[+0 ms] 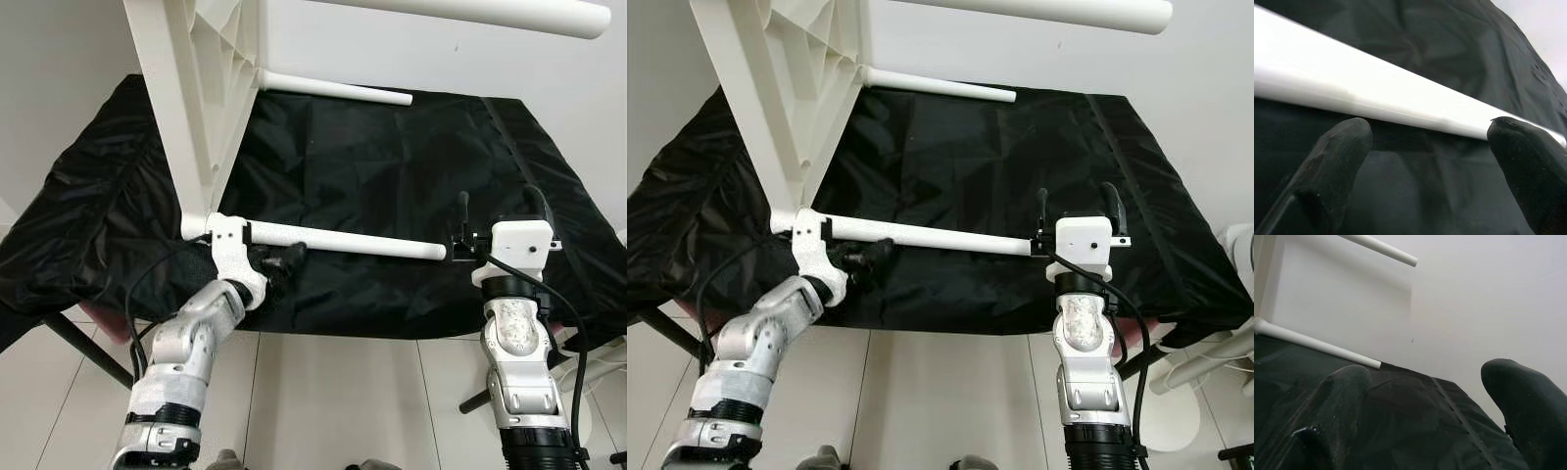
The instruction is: Building children table
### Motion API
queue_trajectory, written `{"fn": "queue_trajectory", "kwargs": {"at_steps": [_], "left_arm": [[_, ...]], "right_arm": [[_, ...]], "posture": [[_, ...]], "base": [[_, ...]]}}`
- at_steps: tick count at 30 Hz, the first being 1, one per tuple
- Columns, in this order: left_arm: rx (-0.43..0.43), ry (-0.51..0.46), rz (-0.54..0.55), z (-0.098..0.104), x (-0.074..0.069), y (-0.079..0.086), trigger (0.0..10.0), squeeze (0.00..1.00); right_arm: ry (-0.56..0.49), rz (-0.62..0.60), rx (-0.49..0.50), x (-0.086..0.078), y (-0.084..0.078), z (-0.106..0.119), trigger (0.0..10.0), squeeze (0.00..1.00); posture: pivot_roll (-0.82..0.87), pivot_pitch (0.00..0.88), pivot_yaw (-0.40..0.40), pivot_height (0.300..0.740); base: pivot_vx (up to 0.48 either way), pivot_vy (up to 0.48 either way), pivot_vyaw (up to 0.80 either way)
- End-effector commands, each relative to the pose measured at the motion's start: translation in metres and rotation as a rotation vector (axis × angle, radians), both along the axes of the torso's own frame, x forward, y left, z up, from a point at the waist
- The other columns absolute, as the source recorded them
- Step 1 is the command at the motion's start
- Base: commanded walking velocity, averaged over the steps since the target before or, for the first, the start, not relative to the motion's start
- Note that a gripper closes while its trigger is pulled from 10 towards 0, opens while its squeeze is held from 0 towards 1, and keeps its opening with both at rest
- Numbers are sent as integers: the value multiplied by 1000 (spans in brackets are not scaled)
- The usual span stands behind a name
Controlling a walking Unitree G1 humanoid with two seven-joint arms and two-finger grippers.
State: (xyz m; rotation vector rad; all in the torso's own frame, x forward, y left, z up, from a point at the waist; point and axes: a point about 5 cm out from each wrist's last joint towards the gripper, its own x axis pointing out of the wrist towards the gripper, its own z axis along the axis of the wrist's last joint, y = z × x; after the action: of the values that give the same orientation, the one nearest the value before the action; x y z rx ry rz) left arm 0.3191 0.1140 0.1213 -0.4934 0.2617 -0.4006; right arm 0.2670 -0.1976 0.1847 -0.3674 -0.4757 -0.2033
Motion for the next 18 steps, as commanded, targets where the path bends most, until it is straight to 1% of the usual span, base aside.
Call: {"fn": "queue_trajectory", "kwargs": {"at_steps": [1,2,4,5,6,7,8,11,12,13,14,16,17,18], "left_arm": [[-51,53,21,0,5,0,10000,0],[-51,53,21,0,5,0,10000,0],[-41,69,29,0,6,1,10000,0],[-41,69,29,0,6,1,10000,0],[-24,77,39,0,7,1,10000,0],[-24,77,39,0,7,1,10000,0],[-17,81,43,0,7,1,10000,0],[-27,103,64,0,9,1,10000,0],[-27,103,64,0,9,1,10000,0],[-24,111,78,-1,10,2,10000,0],[-24,111,78,-1,10,2,10000,0],[-10,135,103,-3,11,5,10000,0],[-10,135,103,-3,11,5,10000,0],[-3,147,108,-4,11,7,10000,0]], "right_arm": [[-38,-6,-84,0,4,12,10000,0],[-38,-6,-84,0,4,12,10000,0],[-53,-20,-132,-1,5,16,10000,0],[-53,-20,-132,-1,5,16,10000,0],[-79,-37,-205,-2,8,24,10000,0],[-79,-37,-205,-2,8,24,10000,0],[-90,-42,-231,-2,10,27,10000,0],[-149,-72,-317,-3,14,41,10000,0],[-149,-72,-317,-3,14,41,10000,0],[-190,-95,-365,-5,15,49,10000,0],[-190,-95,-365,-5,15,49,10000,0],[-256,-126,-447,-7,20,61,10000,0],[-256,-126,-447,-7,20,61,10000,0],[-275,-133,-475,-8,21,65,10000,0]], "posture": [[34,12,-14,740],[34,12,-14,740],[33,14,-12,740],[33,14,-12,740],[29,16,-9,740],[29,16,-9,740],[29,16,-9,740],[28,21,-4,740],[28,21,-4,740],[25,22,-2,740],[25,22,-2,740],[23,22,0,740],[23,22,0,740],[23,22,0,740]], "base": [[0,0,0],[0,0,0],[0,0,0],[0,0,0],[0,0,0],[0,0,0],[0,0,0],[0,0,0],[0,0,0],[0,0,0],[0,0,0],[0,0,0],[0,0,0],[0,0,0]]}}
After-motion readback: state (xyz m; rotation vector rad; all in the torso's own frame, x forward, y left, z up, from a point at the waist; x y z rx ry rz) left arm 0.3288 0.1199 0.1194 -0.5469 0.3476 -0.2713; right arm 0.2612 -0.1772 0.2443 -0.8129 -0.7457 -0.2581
